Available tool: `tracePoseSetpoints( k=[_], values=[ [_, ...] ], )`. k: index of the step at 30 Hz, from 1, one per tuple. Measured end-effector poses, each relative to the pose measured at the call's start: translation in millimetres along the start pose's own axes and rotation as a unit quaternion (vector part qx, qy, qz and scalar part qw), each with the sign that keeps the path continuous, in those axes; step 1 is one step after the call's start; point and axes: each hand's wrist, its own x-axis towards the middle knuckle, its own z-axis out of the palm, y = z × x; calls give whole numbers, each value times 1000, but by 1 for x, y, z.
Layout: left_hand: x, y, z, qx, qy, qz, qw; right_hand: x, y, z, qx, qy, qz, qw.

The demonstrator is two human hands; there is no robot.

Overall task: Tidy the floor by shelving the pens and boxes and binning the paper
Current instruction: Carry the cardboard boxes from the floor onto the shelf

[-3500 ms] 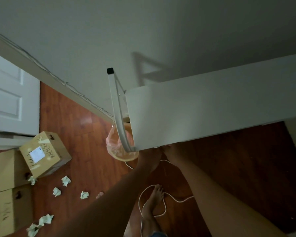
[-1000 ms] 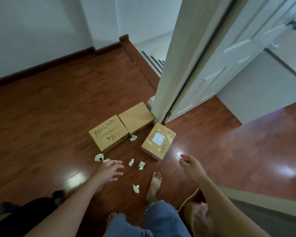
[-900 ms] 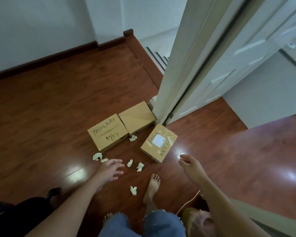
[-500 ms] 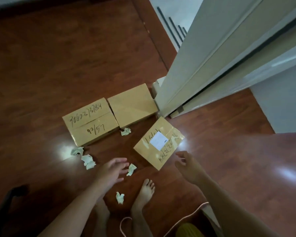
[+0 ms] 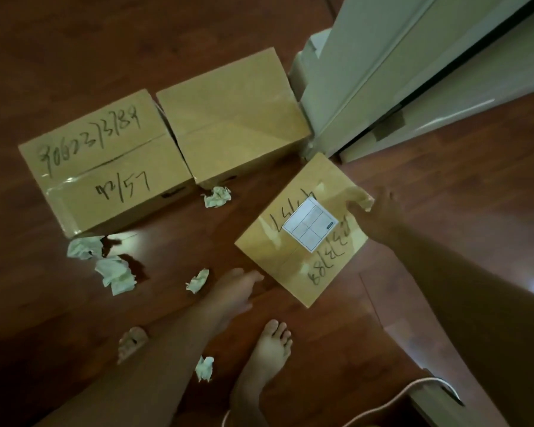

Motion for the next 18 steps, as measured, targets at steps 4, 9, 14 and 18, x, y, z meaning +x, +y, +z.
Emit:
tracePoseSetpoints(
  k=[4,9,14,18],
  values=[
    [25,-3,18,-28,-27,-6,999,14,15,12,2,-47,-36,998],
    [23,0,20,-111,-13,-12,994,-10,16,12,-62,-104,18,993],
    [-1,3,-11,-115,-10,2,993,-54,19,12,72,-97,46,992],
    [-43,11,-31,-85,12,56,995,-105,5,7,185,-61,93,976]
  ],
)
